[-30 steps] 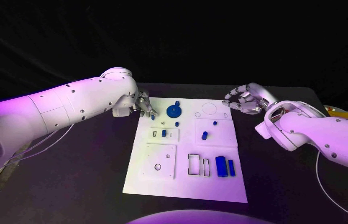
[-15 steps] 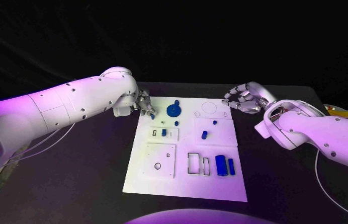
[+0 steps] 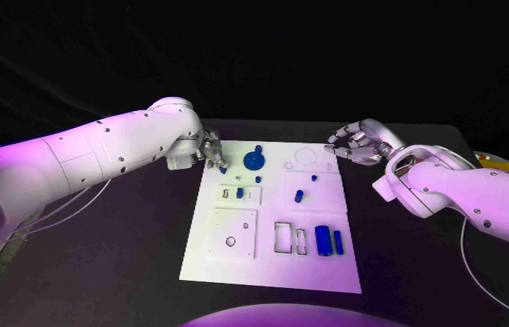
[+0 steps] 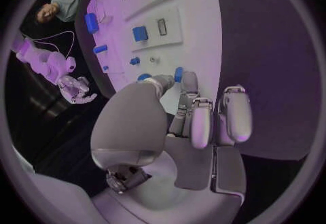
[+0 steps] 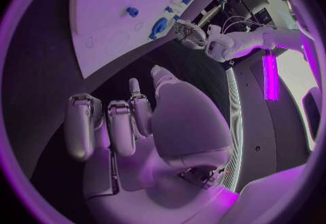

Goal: Assemble the parts on the task board

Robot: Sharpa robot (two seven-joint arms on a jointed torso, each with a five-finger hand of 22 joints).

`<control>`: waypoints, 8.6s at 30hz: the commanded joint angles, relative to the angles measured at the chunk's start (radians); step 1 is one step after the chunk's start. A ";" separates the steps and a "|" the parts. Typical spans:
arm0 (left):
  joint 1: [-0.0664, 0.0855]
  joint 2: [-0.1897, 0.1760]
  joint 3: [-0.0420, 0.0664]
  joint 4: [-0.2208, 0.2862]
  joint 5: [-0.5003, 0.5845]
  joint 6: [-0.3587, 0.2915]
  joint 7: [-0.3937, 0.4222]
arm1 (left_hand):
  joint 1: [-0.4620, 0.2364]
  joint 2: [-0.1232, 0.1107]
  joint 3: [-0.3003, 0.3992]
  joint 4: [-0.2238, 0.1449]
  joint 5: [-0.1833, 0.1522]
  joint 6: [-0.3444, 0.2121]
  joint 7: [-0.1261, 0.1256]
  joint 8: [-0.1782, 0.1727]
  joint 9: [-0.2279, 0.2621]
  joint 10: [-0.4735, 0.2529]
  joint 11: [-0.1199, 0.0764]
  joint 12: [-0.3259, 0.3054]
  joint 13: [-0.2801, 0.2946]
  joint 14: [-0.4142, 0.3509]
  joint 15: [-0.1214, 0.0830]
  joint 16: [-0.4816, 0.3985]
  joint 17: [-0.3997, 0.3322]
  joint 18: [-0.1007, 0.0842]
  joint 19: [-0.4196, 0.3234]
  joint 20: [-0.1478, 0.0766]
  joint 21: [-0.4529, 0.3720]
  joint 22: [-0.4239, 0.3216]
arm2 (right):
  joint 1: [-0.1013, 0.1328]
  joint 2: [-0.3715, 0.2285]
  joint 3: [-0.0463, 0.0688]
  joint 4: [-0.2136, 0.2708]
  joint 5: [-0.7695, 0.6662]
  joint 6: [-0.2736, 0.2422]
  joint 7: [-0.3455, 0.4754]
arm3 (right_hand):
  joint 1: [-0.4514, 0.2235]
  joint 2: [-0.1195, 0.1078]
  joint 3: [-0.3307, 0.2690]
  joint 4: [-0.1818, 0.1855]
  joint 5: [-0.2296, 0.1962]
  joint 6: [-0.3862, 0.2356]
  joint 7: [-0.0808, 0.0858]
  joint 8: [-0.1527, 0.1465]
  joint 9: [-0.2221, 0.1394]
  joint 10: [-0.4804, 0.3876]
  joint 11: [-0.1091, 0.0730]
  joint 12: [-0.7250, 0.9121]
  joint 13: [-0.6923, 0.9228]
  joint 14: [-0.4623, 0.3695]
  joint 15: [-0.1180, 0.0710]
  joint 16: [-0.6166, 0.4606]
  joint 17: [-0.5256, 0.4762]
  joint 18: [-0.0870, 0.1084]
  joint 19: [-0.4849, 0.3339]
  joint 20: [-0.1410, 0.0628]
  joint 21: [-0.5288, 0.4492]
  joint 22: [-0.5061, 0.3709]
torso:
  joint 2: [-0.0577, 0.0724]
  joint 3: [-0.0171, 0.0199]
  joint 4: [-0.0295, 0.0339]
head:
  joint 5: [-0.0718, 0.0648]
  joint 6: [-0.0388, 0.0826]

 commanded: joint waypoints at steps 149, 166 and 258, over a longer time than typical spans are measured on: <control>-0.091 -0.176 0.006 0.319 -0.013 -0.127 0.031 | -0.142 -0.157 0.432 -0.134 0.012 0.085 -0.059 0.152 0.155 0.227 -0.056 0.152 0.237 0.088 -0.051 0.009 0.201 -0.027 0.067 -0.045 0.071 0.105 | -0.010 -0.010 0.000 0.001 -0.001 -0.008 0.020 | -0.014 0.008 0.003 0.001 0.005 -0.005 -0.005 0.010 0.001 -0.006 -0.001 -0.006 0.059 0.073 -0.006 -0.006 0.123 0.011 -0.005 -0.003 -0.010 0.143 | 0.001 -0.0001 -0.0002 | 0.015 -0.016; -0.091 -0.176 0.006 0.306 -0.005 -0.111 0.018 | -0.166 -0.157 0.393 -0.120 0.008 0.082 -0.069 0.152 0.168 0.232 -0.063 0.151 0.238 0.088 -0.056 0.009 0.202 -0.028 0.068 -0.050 0.071 0.106 | -0.010 -0.011 0.000 0.002 0.000 -0.009 0.020 | -0.014 0.008 0.003 0.001 0.005 -0.005 -0.005 0.010 0.001 -0.006 -0.001 -0.006 0.059 0.073 -0.006 -0.006 0.123 0.011 -0.005 -0.003 -0.010 0.143 | 0.001 -0.0005 0.0004 | 0.015 -0.019; -0.091 -0.169 0.003 0.302 -0.035 -0.115 0.000 | -0.229 -0.154 0.198 -0.011 0.013 0.141 -0.092 0.125 0.204 0.256 -0.082 0.147 0.254 0.089 -0.072 0.009 0.203 -0.034 0.087 -0.066 0.082 0.132 | -0.010 -0.015 0.000 0.004 -0.001 -0.016 0.025 | -0.024 0.015 0.004 0.002 0.007 -0.008 -0.005 0.013 0.001 -0.012 -0.001 -0.012 0.052 0.068 -0.006 -0.013 0.105 0.015 -0.013 -0.004 -0.025 0.135 | 0.000 0.0001 0.0002 | 0.015 -0.025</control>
